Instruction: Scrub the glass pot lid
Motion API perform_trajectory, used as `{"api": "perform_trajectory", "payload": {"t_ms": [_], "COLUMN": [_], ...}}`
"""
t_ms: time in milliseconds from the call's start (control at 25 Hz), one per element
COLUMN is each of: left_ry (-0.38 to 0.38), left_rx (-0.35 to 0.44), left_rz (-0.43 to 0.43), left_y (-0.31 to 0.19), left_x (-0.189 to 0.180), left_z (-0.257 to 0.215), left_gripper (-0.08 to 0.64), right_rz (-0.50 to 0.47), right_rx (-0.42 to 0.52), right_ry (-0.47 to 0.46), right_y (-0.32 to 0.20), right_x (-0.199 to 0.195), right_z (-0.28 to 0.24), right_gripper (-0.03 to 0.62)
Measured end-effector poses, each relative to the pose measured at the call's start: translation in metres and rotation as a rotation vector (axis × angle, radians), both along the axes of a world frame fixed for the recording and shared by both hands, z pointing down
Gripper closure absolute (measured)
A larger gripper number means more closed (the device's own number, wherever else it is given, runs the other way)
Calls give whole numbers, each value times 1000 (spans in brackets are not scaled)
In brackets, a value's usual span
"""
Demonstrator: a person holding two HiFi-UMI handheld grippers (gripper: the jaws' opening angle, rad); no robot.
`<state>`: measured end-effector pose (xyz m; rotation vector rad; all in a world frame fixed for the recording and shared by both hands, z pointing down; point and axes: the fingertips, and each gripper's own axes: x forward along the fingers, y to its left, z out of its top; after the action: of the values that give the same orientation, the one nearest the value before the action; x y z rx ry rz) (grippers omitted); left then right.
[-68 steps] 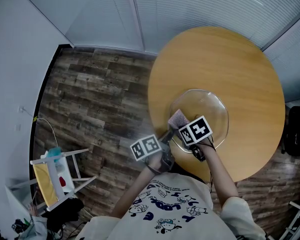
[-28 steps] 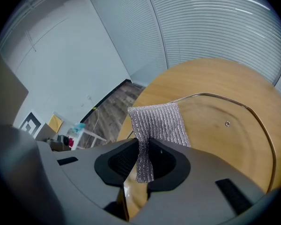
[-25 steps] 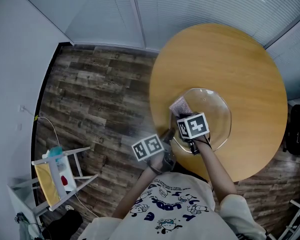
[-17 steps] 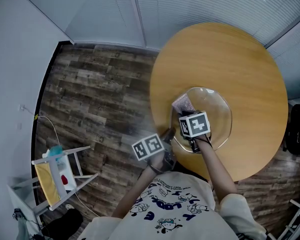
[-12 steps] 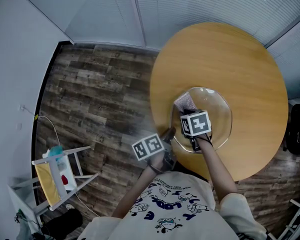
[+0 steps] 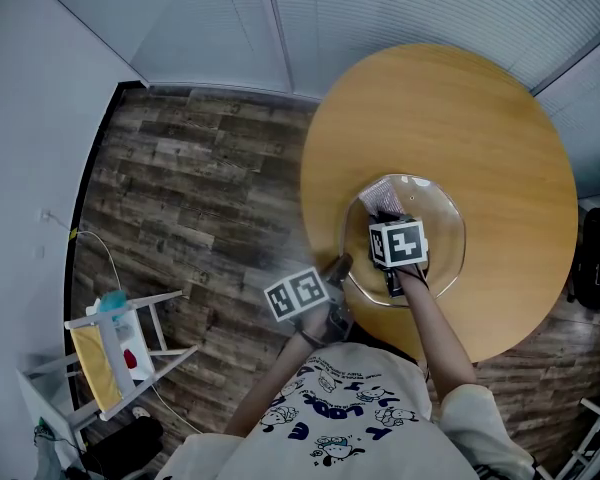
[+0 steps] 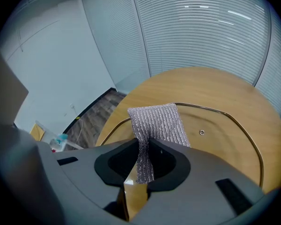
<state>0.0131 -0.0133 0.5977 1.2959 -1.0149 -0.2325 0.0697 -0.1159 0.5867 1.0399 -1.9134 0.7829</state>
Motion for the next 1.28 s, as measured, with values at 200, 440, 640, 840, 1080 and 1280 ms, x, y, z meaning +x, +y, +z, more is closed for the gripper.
{"api": "perform_trajectory", "payload": {"t_ms": [200,440,640,840,1080,1280], "left_ry": [1,2,5,6,9,13], "left_rx": [0,0,4,8,10,15], "left_rz": [-6,-10,-12,-13,-12,-12], "left_y": [0,1,1,1,0,0], "left_x": [-2,-1,0,0,0,-1], "left_z": [1,0,-2,-2,-2,-3], "left_gripper": [489,489,489,489,489,489], "right_rz": [28,55,90,117,141,165], "right_rx": [11,20,23,23,25,27], "right_ry": [1,8,8,10,18,27], "right_y": [-3,-6,-10,-12,-14,-17], "right_x": [3,9,19,26,33,42], "right_z": [0,-1,-2,-2,-2,-2], "right_gripper": [517,517,517,517,517,517]}}
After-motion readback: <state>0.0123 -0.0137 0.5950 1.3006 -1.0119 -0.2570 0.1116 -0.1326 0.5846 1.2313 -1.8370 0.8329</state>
